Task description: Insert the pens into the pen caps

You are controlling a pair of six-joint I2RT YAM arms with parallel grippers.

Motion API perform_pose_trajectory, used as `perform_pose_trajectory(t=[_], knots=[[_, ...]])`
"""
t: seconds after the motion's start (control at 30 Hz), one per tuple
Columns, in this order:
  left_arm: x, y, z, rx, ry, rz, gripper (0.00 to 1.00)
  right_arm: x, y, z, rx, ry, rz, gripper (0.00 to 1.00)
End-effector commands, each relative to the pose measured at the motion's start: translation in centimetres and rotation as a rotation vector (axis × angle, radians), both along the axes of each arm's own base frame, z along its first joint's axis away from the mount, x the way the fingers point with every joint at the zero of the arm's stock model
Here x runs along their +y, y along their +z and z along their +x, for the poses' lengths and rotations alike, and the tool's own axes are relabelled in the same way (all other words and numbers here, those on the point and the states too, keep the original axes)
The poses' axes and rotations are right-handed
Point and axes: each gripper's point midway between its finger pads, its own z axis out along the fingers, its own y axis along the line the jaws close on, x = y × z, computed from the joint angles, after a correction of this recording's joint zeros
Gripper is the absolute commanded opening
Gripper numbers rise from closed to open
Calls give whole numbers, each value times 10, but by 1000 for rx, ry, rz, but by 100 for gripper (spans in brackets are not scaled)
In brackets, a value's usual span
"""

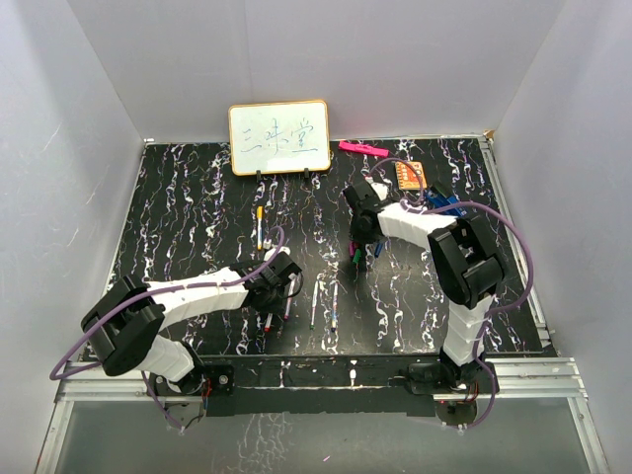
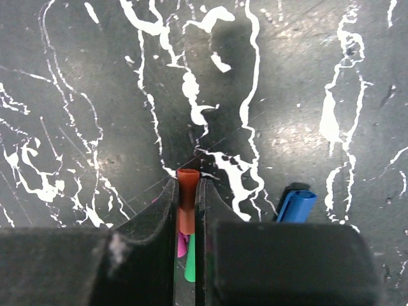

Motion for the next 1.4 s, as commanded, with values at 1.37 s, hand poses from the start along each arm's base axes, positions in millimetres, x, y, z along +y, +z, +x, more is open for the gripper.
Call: perform_pose_trajectory(t=[1.37], knots=[[-90,186,51,-694,-301,-700,0,39,254,-33,-931,364,443,0]])
